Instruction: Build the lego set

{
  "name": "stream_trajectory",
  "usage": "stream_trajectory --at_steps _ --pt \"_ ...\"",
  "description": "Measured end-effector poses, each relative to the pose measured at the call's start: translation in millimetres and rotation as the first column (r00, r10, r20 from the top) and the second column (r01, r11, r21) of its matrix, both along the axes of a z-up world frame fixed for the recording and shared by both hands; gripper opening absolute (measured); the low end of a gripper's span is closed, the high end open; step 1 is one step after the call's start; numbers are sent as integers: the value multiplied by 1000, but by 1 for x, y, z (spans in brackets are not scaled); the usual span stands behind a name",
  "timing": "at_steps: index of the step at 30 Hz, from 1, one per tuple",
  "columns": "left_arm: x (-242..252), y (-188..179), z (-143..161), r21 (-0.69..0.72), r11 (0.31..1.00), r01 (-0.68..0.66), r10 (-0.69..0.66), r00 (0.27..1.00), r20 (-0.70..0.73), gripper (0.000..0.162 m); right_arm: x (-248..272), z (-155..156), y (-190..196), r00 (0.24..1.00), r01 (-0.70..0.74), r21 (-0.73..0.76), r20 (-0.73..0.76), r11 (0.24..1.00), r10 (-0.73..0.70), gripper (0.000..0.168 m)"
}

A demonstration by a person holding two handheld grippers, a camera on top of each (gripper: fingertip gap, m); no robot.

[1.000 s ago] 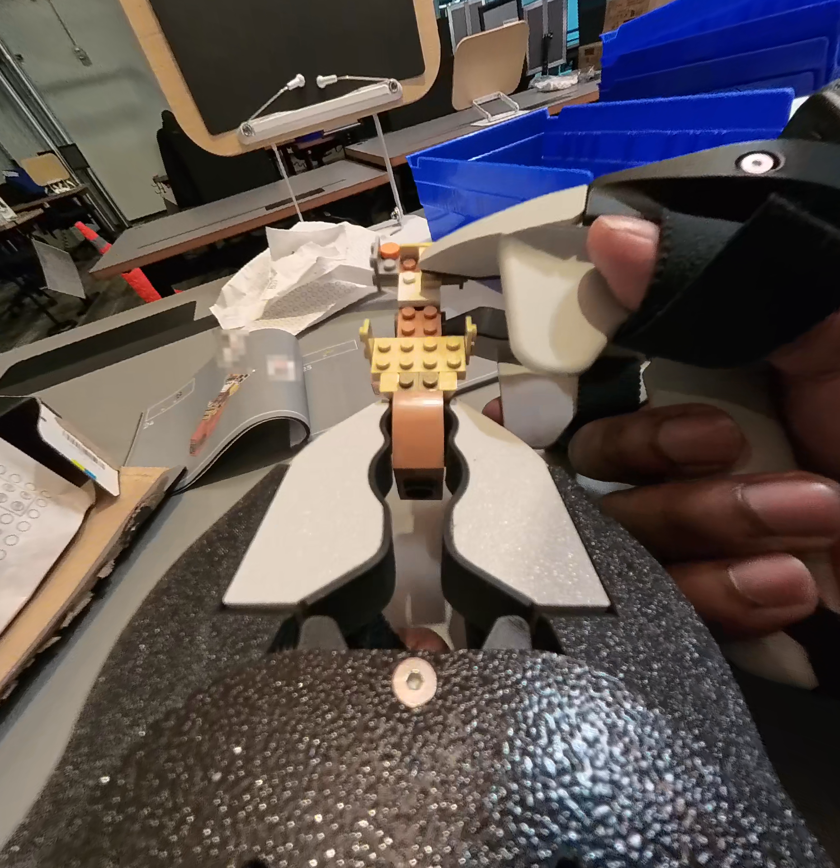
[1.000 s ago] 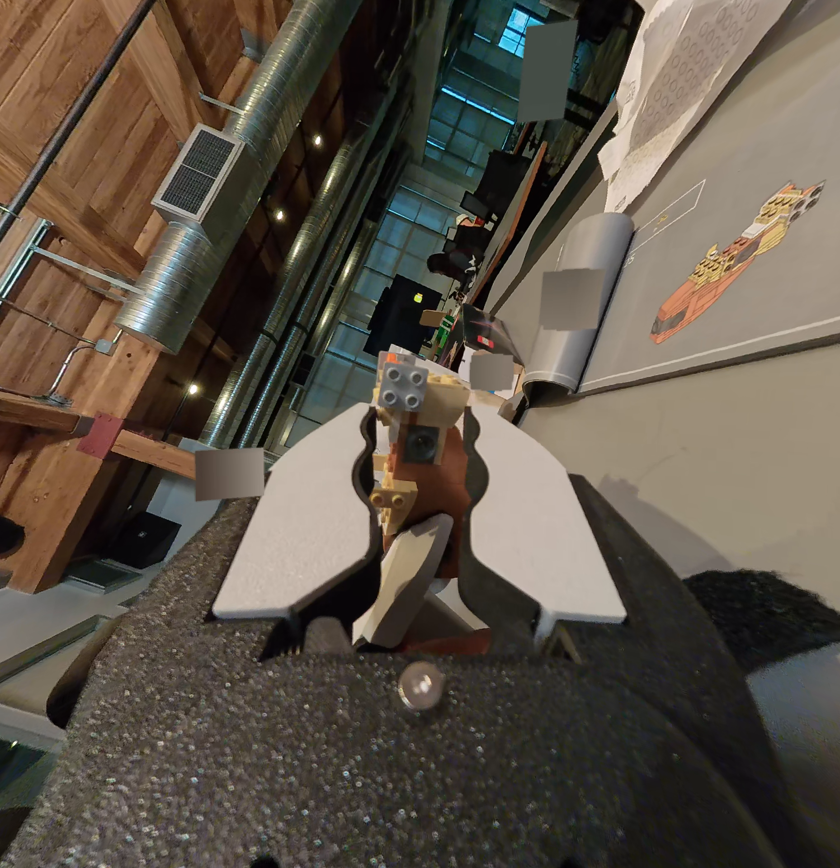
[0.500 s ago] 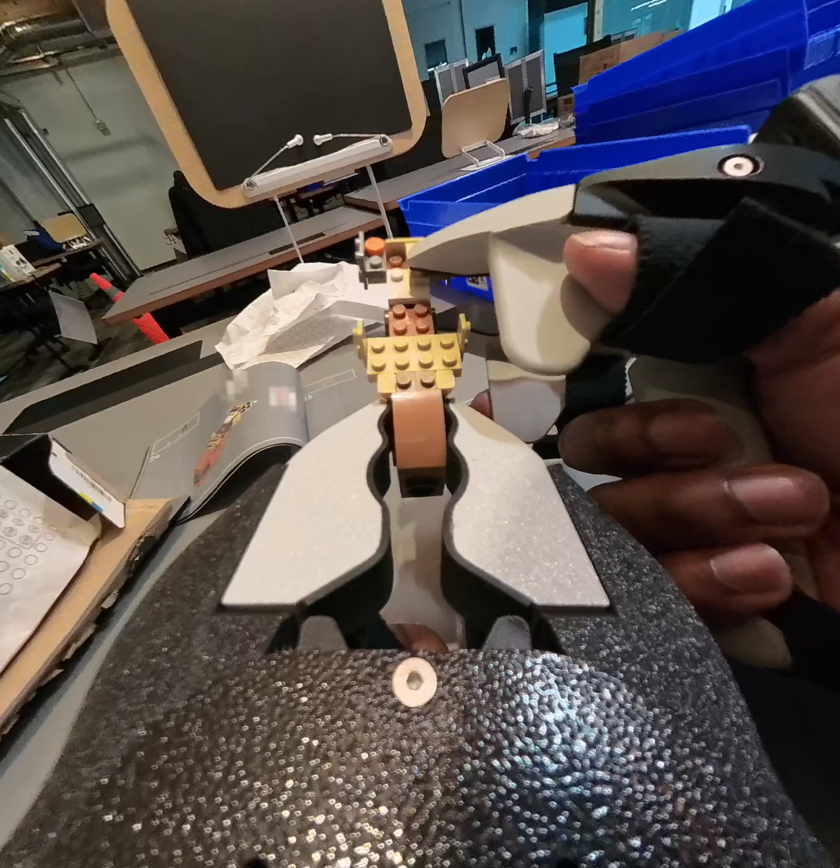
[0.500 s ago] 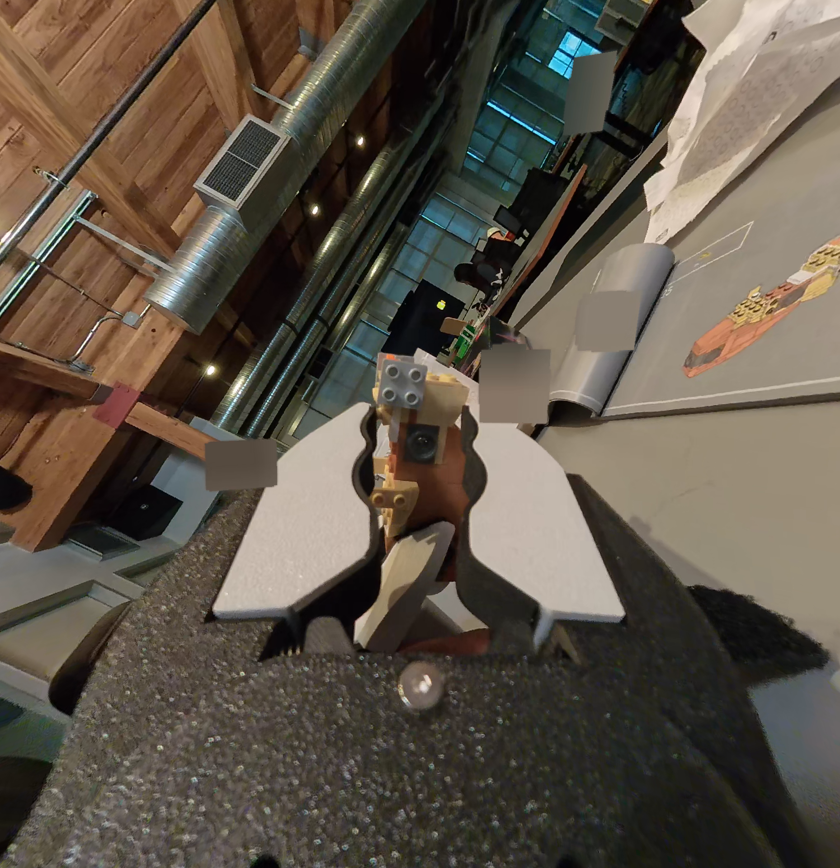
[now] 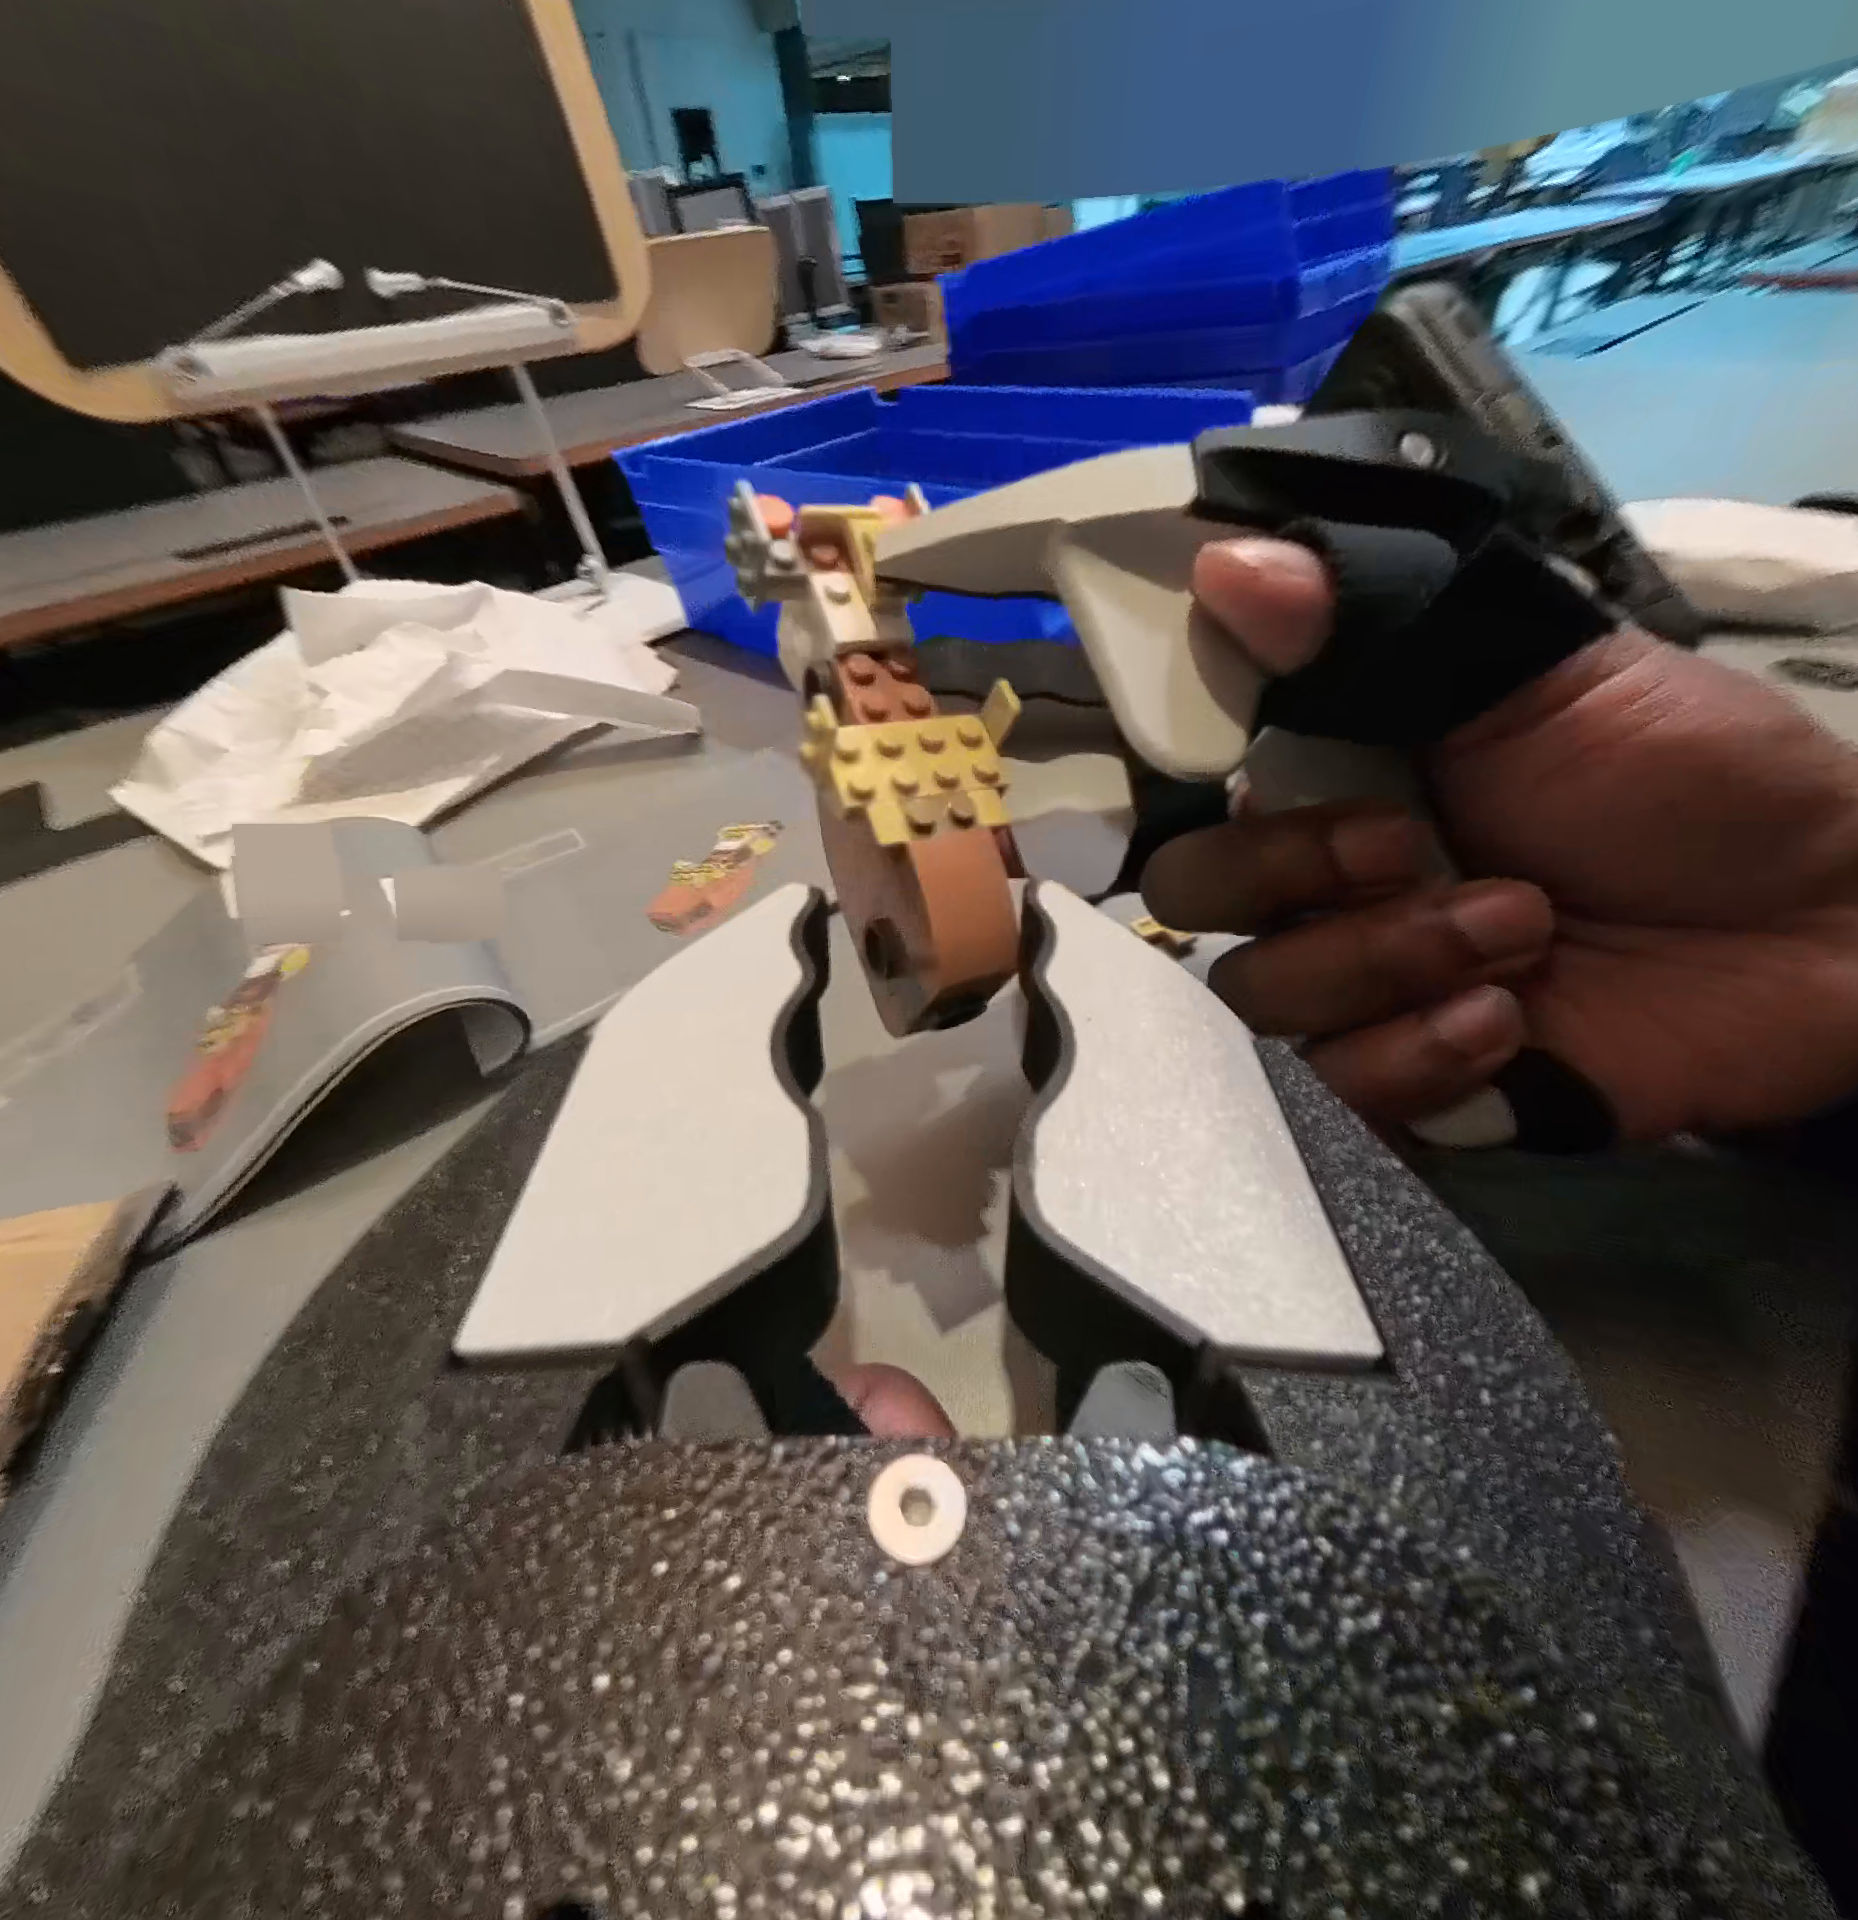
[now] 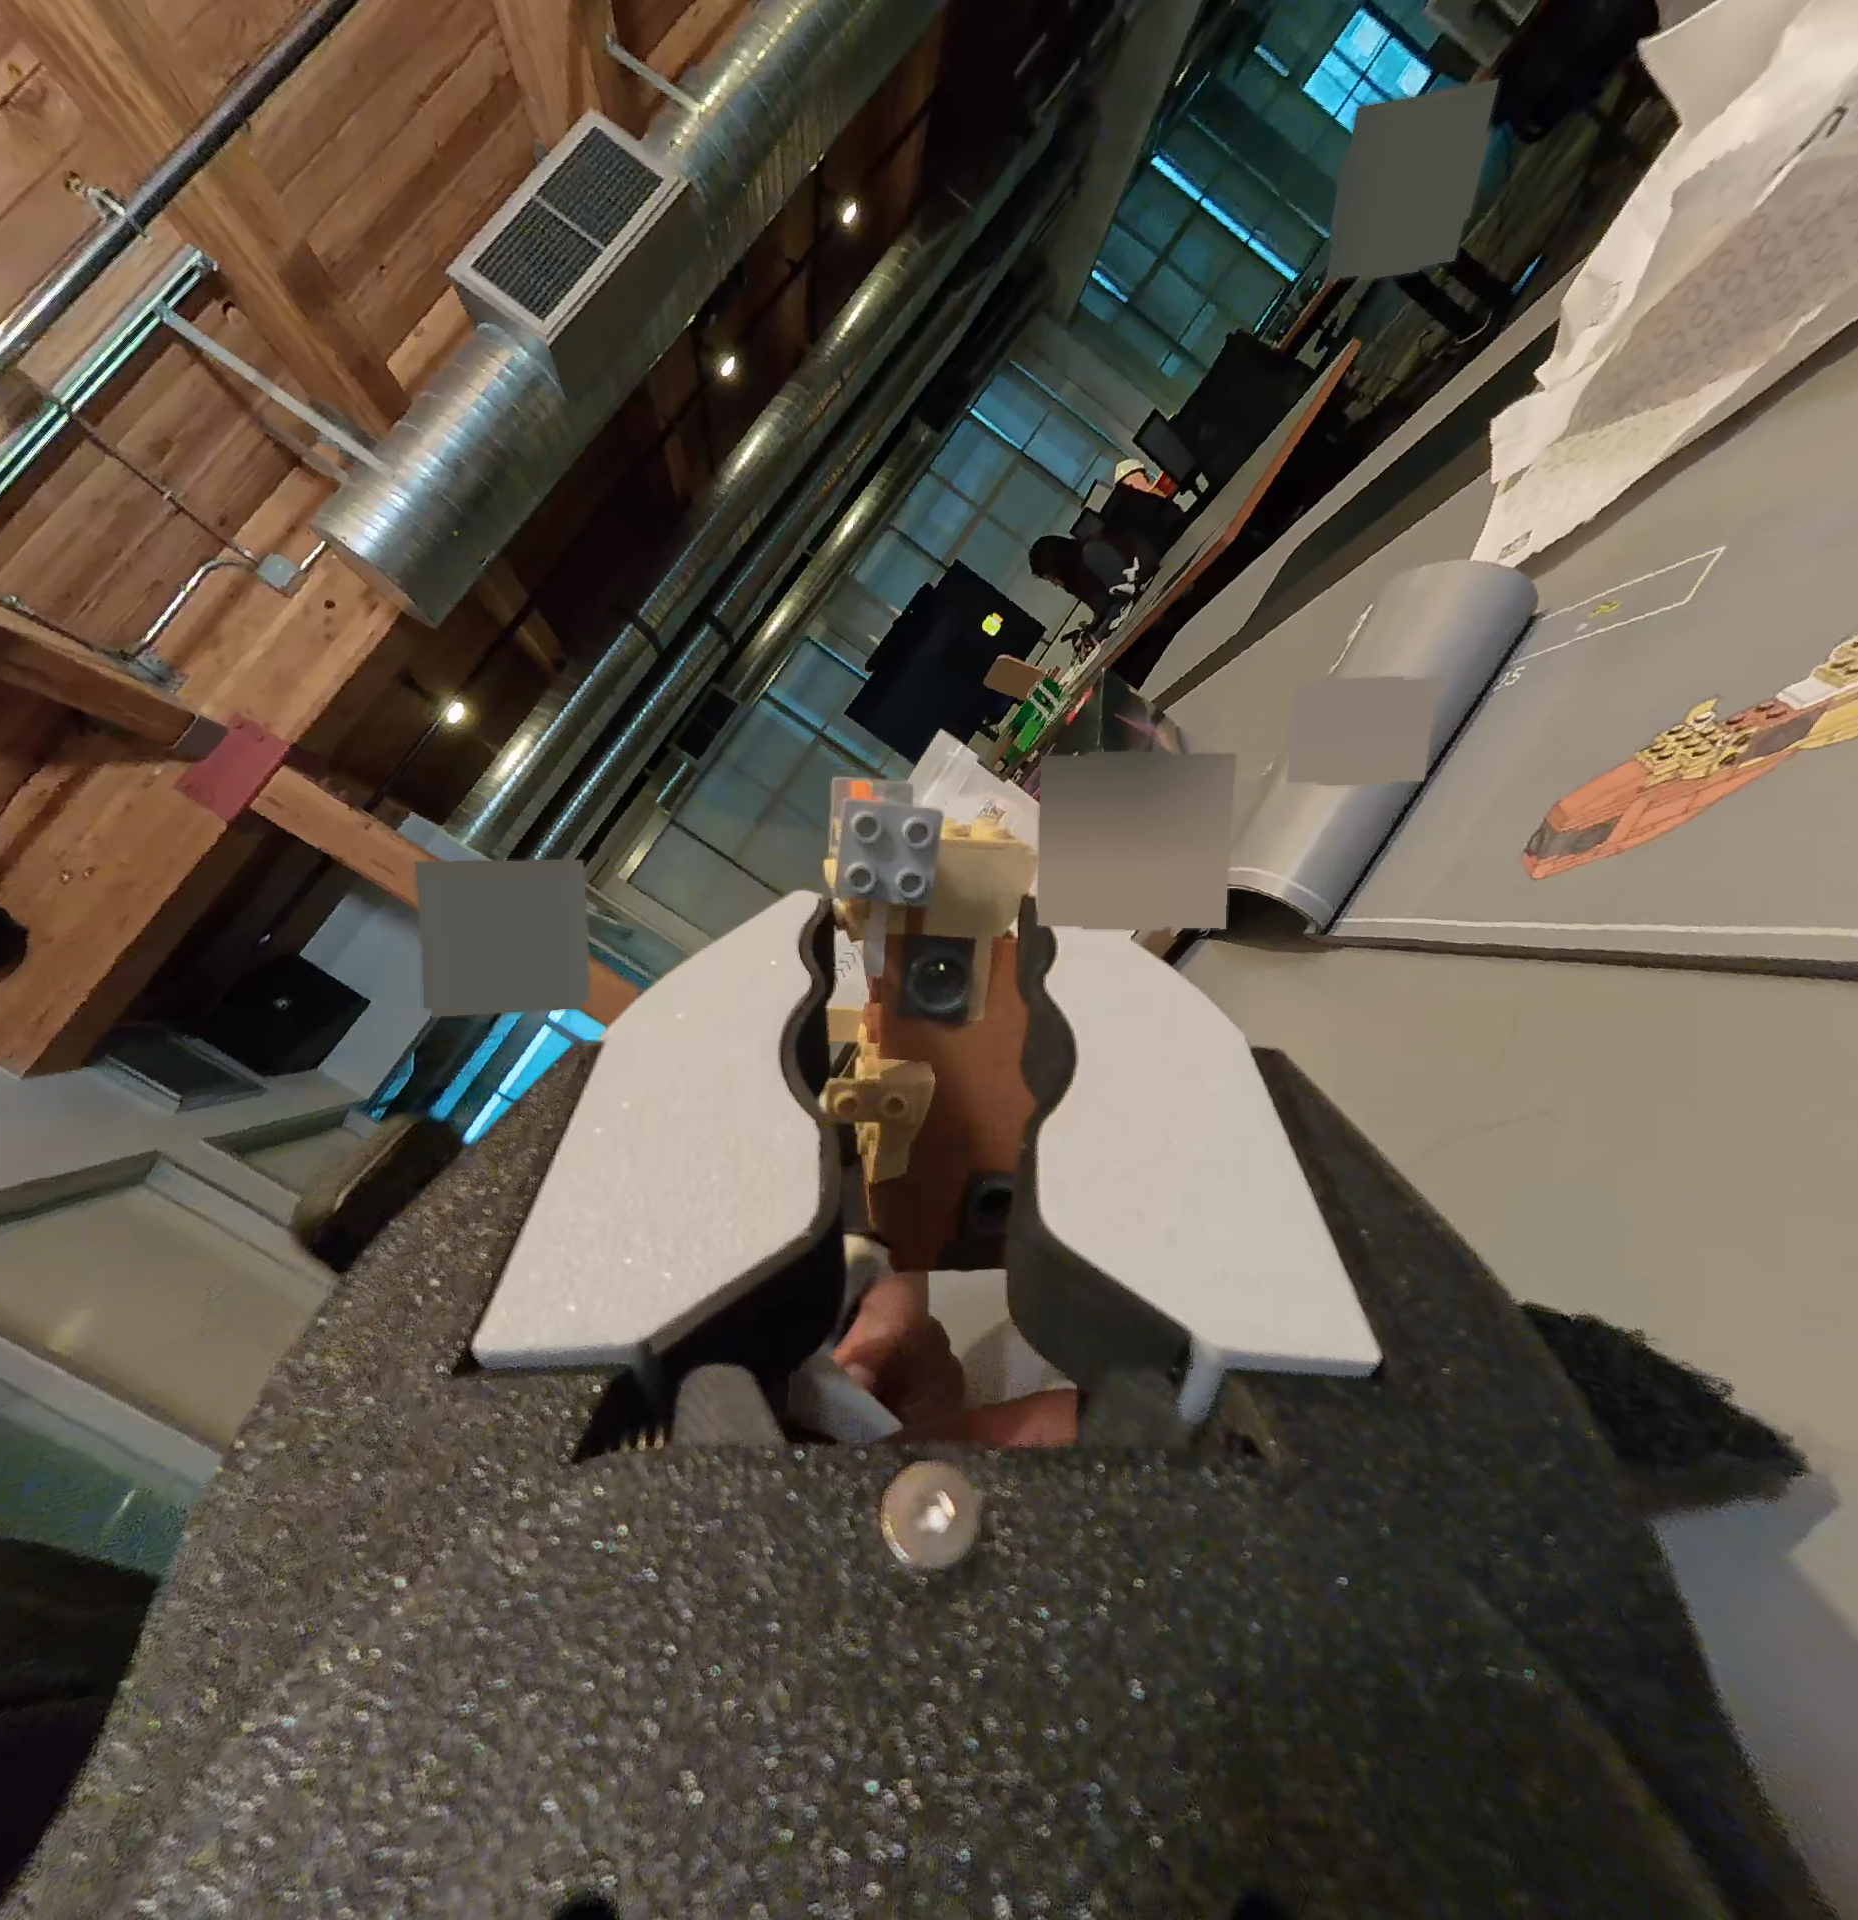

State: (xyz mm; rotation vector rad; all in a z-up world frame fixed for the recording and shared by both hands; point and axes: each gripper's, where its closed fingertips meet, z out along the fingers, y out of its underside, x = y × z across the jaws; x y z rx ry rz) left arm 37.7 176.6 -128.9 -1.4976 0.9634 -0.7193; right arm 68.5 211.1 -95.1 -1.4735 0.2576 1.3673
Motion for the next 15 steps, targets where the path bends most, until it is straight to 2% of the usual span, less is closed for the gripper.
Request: stream_trajectory --at_steps 5,9,11,15 --pt "-15 -2 30 -142 973 184 -162 974 158 35 0 1 -2 998 -42 29 43 999 41 33" --pt "-13 17 46 -191 949 251 -210 955 211 33 -3 1 -7 991 -95 58 98 994 89 33" --pt "-2 20 50 -261 903 341 -272 925 266 33 -5 1 -10 985 -125 70 130 990 115 33" --pt "20 13 48 -408 729 550 -404 826 393 34 -5 1 -14 967 -181 101 198 978 158 33"
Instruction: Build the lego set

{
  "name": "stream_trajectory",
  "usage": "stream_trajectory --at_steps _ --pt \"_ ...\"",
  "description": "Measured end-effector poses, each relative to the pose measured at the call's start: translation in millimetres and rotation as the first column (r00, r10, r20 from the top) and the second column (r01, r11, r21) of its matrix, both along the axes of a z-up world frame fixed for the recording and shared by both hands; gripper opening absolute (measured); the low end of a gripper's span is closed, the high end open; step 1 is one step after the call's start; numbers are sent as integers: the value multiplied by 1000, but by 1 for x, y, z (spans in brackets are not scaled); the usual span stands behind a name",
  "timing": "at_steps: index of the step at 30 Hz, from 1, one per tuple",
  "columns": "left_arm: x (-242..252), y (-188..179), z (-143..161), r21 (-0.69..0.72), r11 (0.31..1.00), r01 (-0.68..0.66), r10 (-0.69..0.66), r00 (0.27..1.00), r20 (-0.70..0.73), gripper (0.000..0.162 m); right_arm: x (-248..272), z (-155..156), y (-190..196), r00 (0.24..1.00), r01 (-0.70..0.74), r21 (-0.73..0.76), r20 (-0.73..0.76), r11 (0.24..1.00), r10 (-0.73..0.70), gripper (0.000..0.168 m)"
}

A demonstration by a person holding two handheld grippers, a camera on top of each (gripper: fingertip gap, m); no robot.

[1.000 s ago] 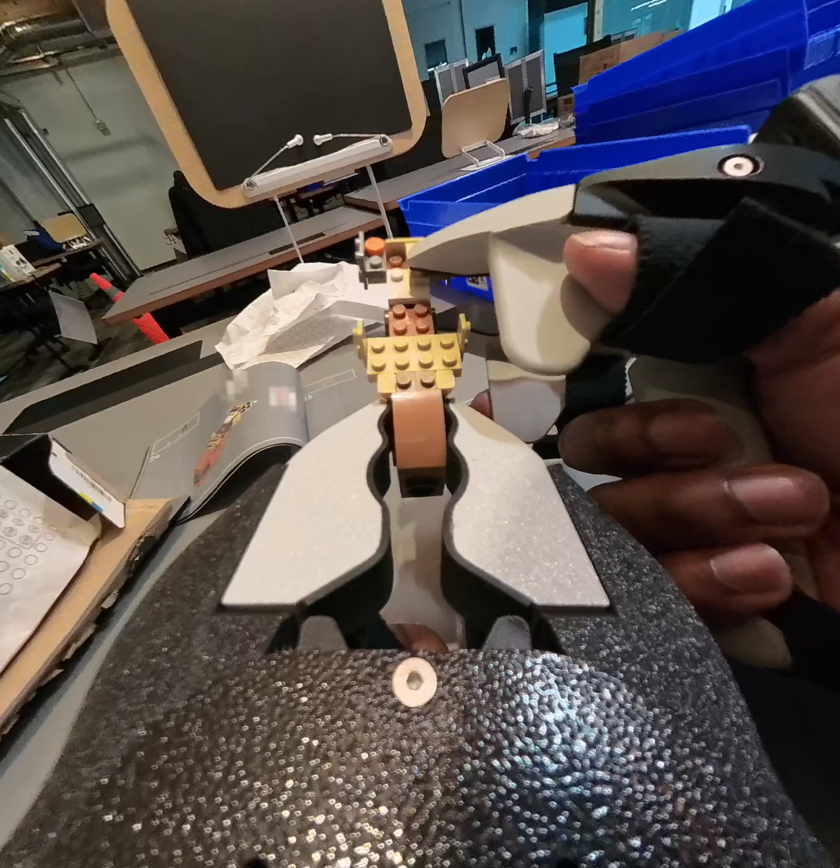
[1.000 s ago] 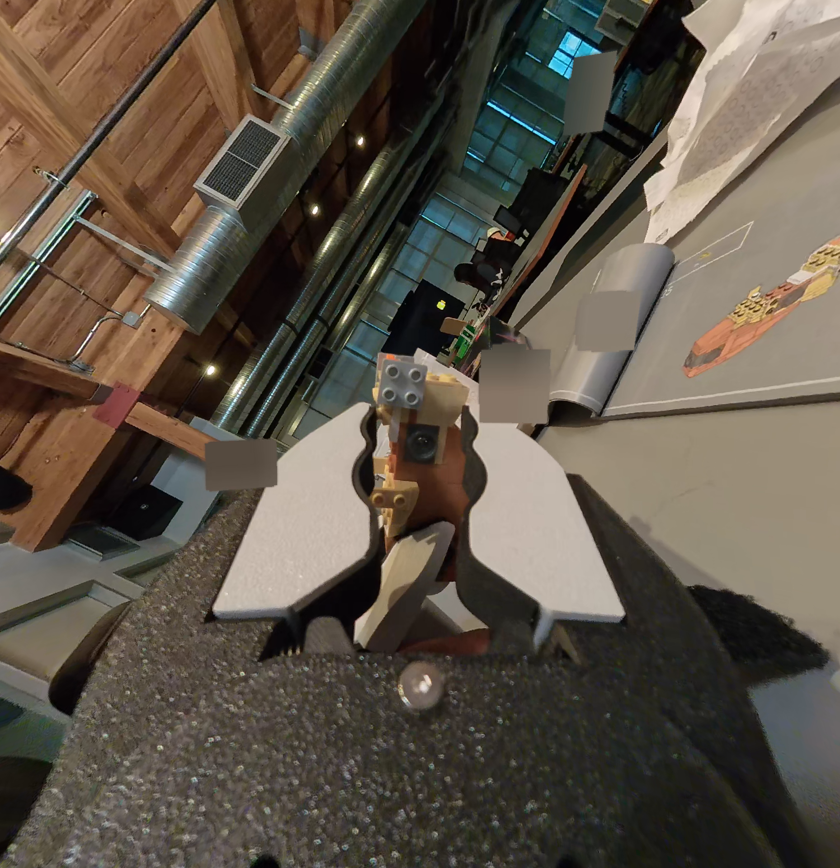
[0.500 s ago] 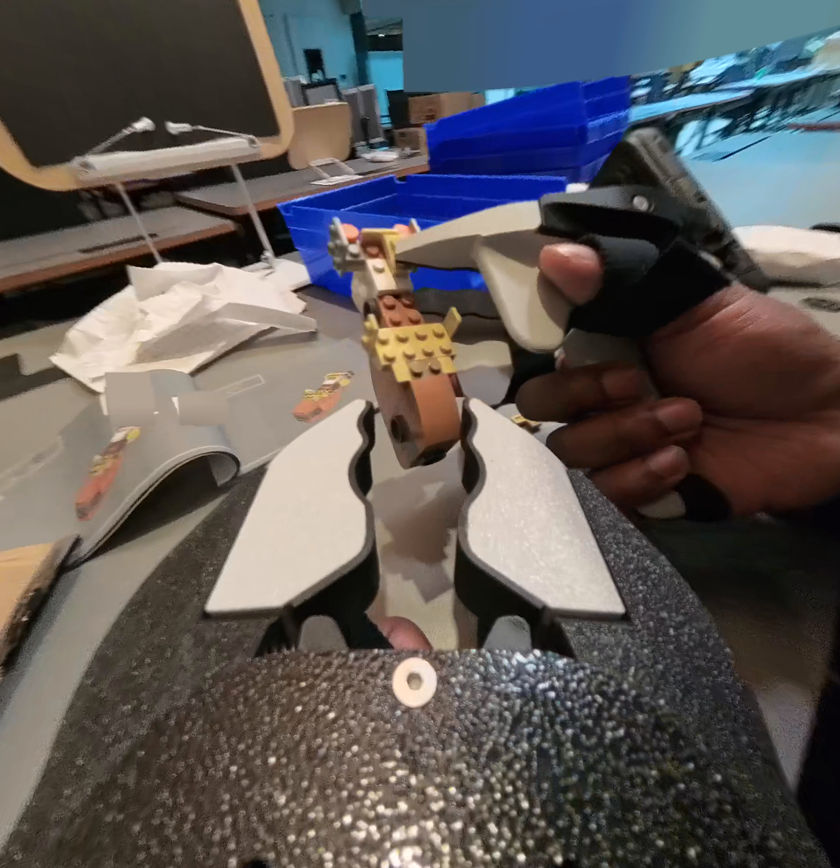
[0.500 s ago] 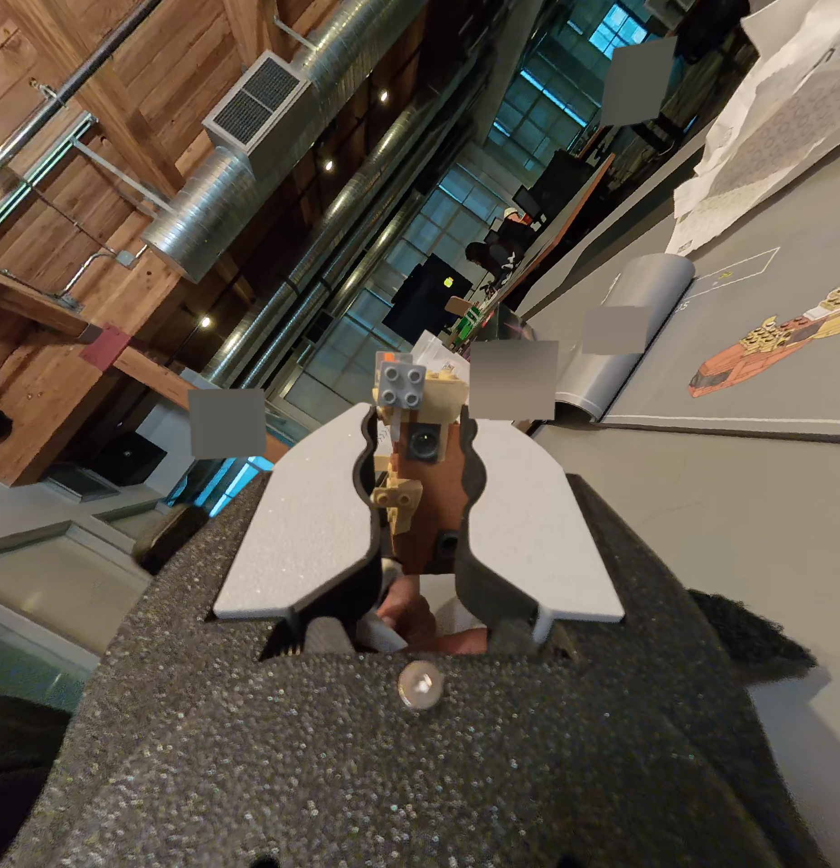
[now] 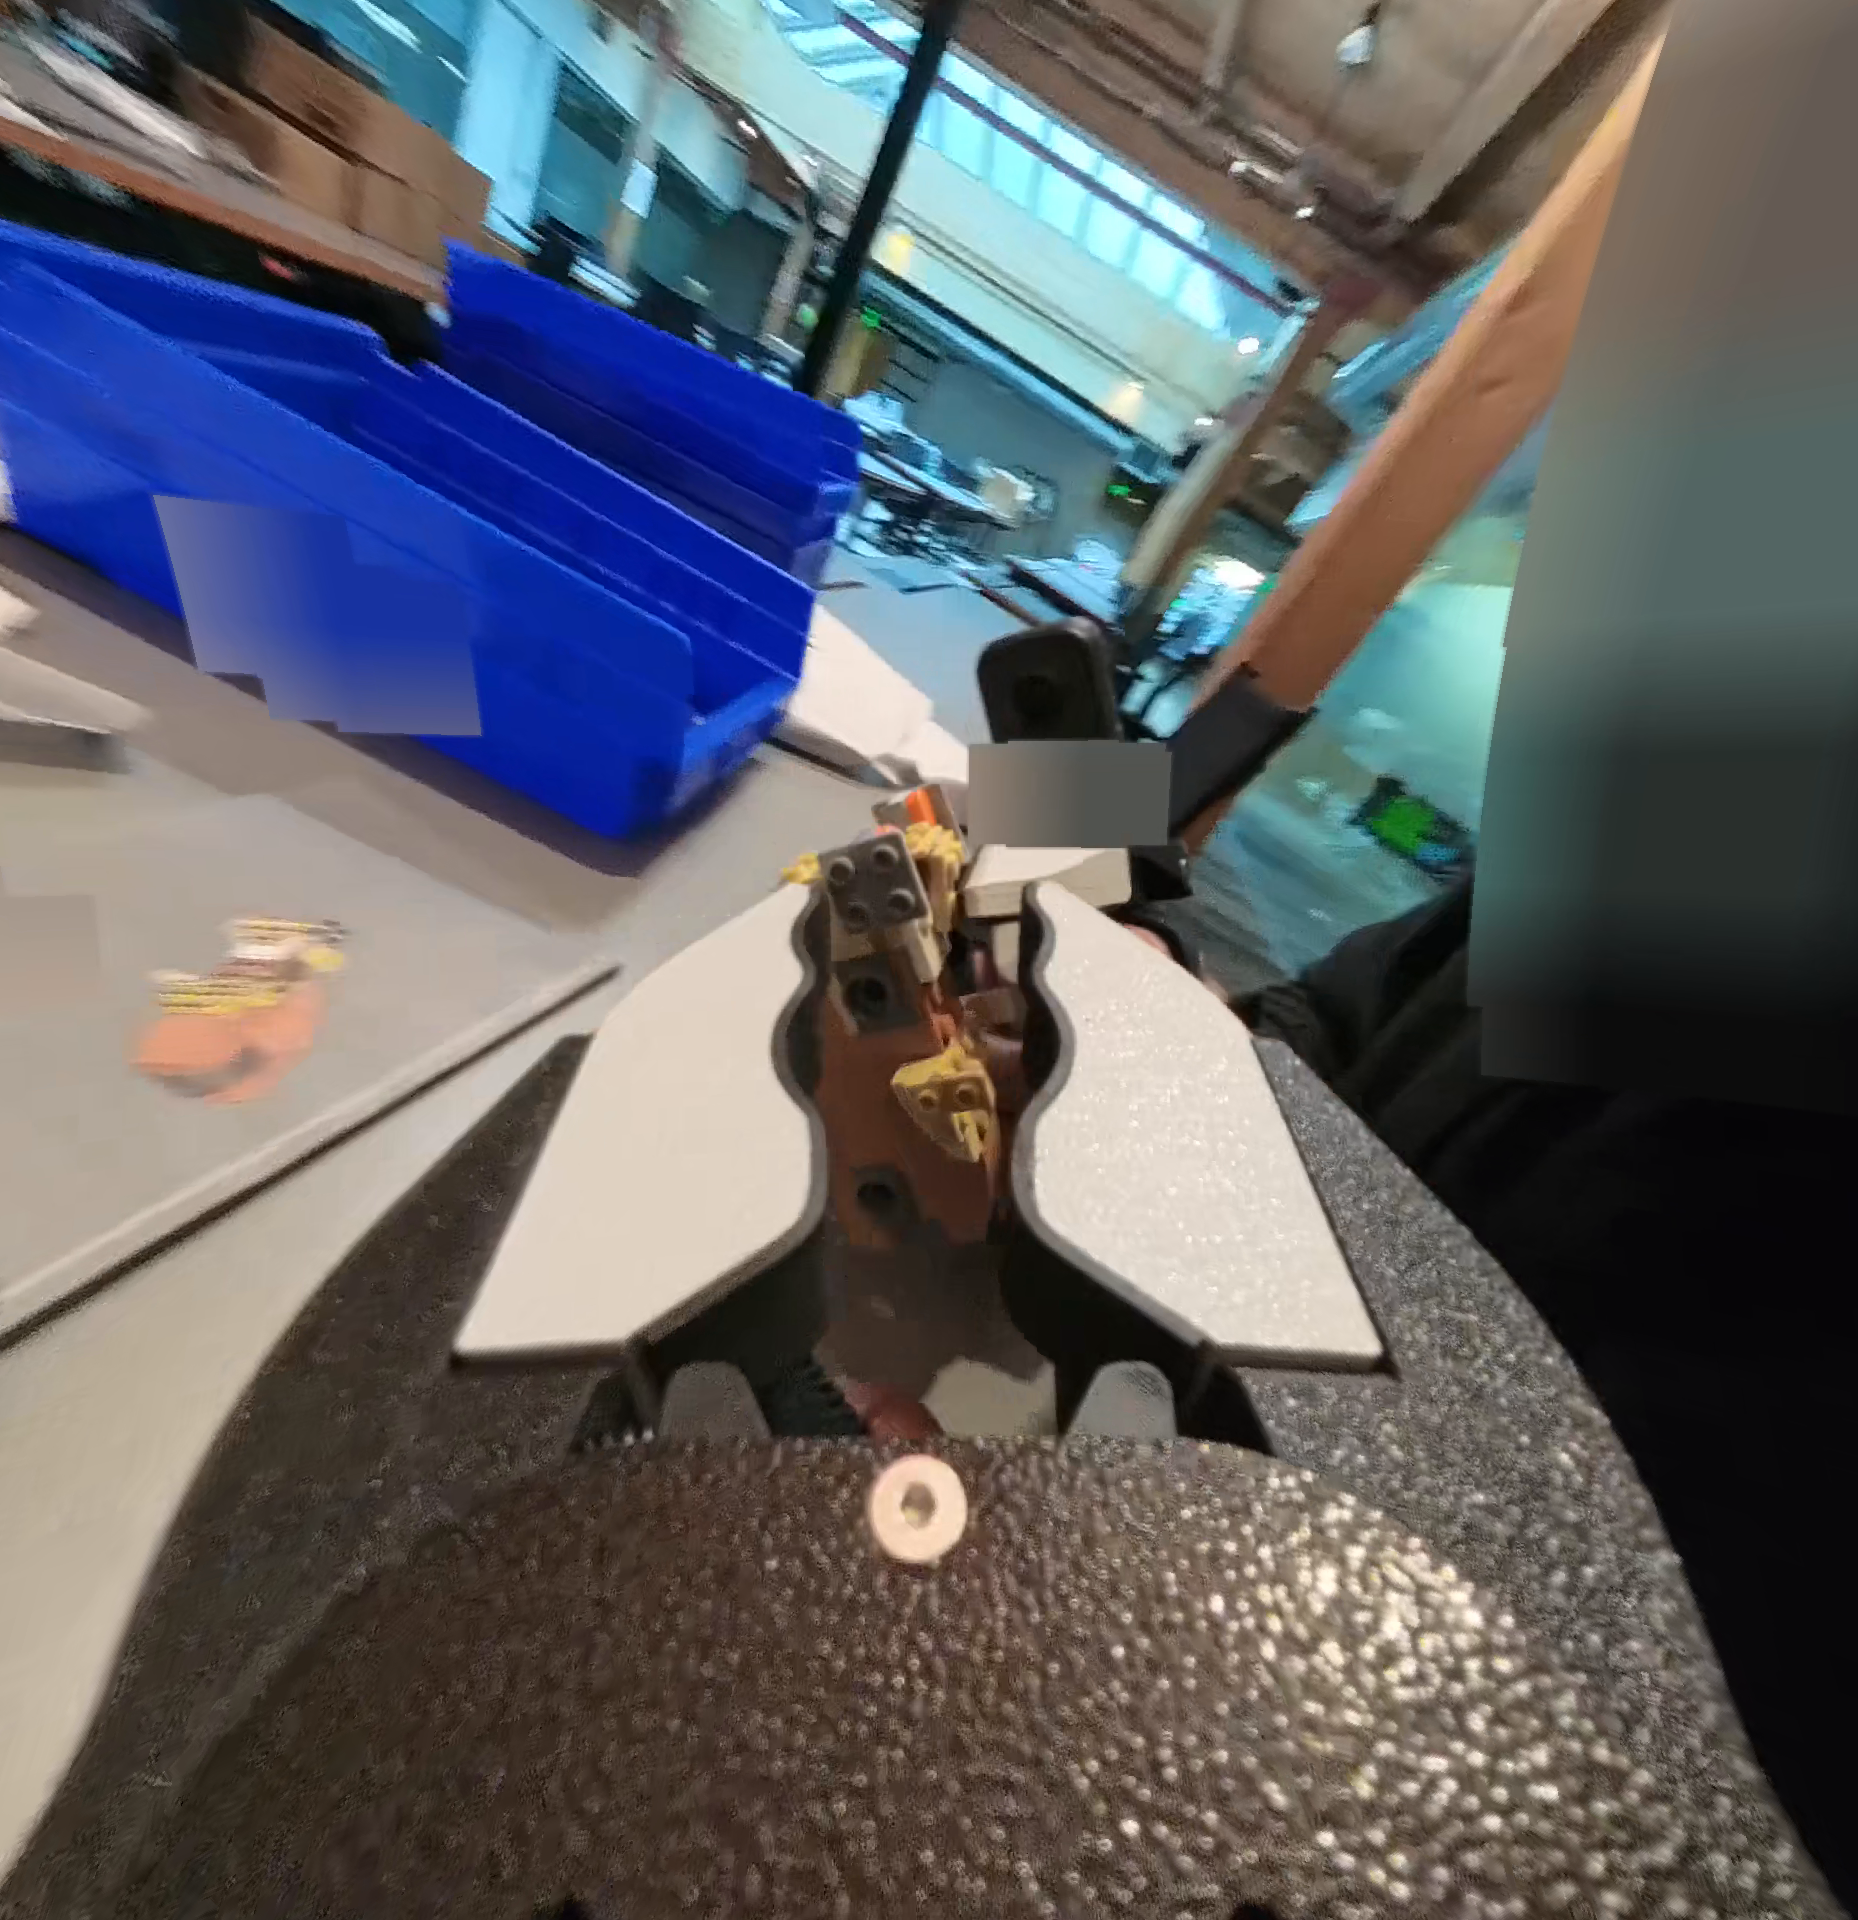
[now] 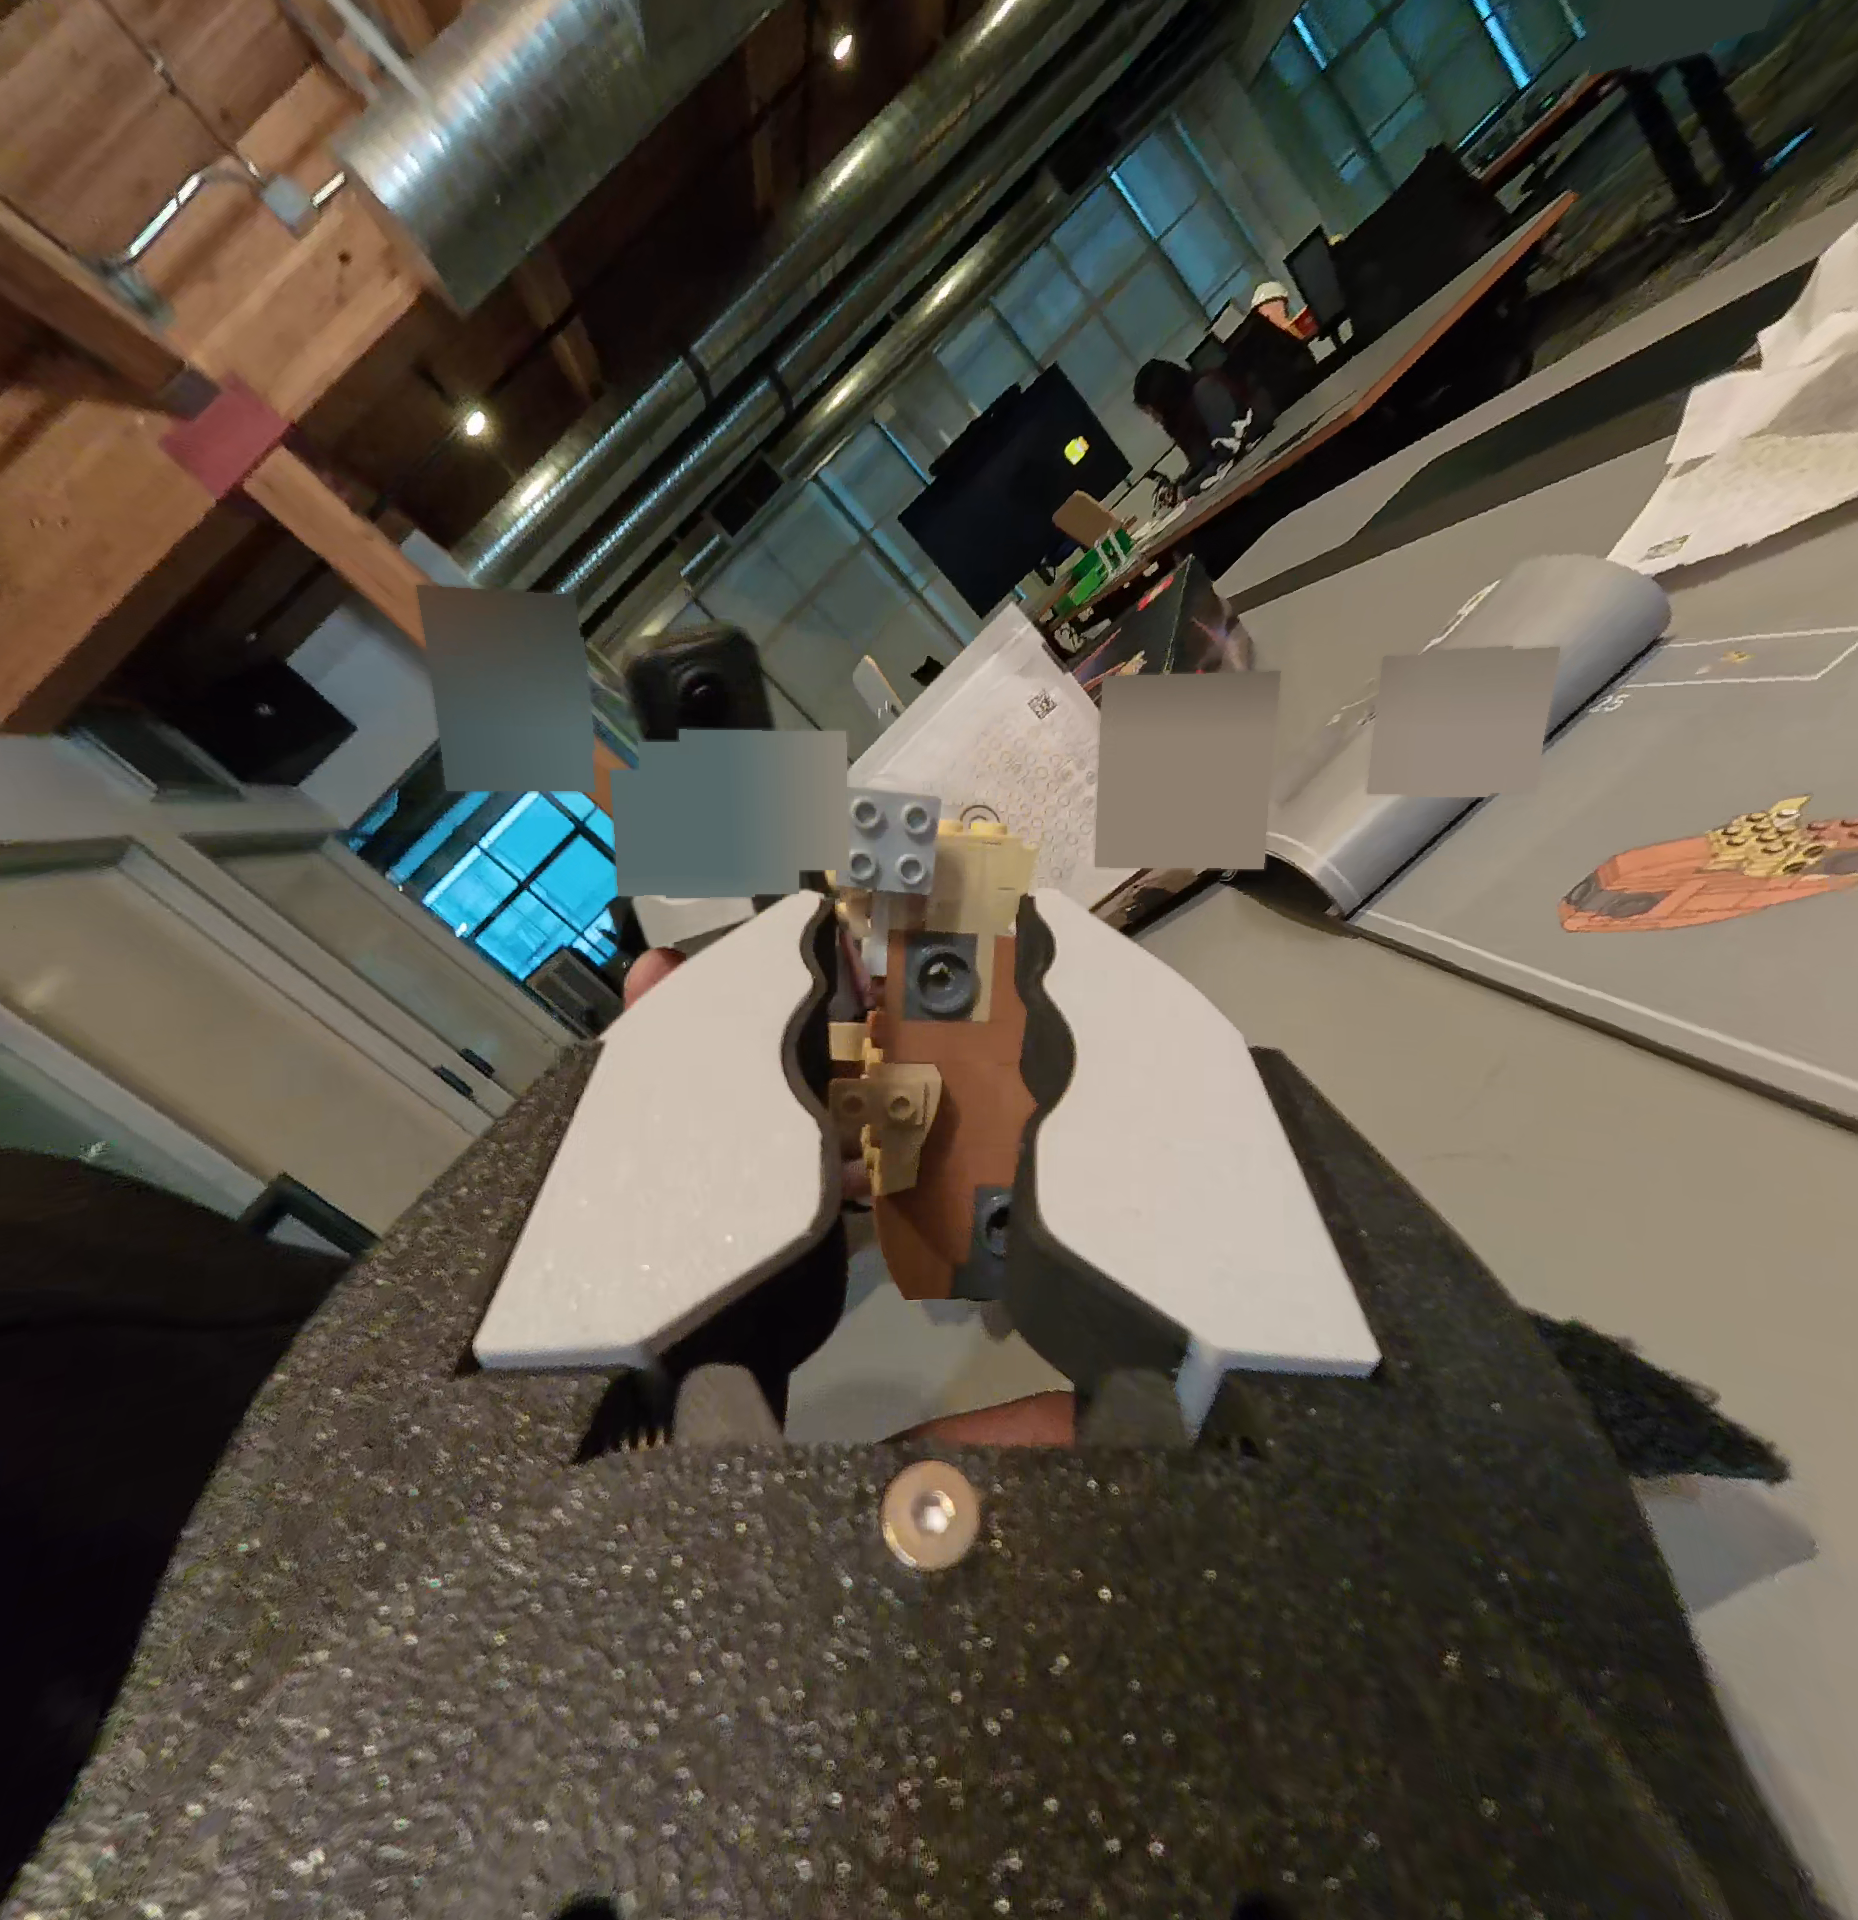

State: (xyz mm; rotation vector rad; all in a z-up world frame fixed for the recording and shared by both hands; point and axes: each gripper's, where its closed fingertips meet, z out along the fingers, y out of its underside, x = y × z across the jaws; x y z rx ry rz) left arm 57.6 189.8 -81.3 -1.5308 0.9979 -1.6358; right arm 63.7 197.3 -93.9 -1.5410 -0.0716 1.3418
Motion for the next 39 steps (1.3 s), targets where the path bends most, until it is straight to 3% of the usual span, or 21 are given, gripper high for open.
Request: stream_trajectory --at_steps 4,10,19,39 --pt "11 2 -7 -45 996 74 -74 997 2 34 6 0 -1 996 -34 37 80 999 31 33" --pt "23 3 -7 50 991 124 -122 992 -41 41 18 2 6 975 -64 100 218 993 40 33" --pt "36 18 -10 -39 997 62 -65 995 -80 41 27 -3 11 954 -33 154 300 988 -14 33" --pt "40 21 -10 13 999 36 -35 998 -47 27 25 -2 10 916 -13 221 393 975 -78 33"
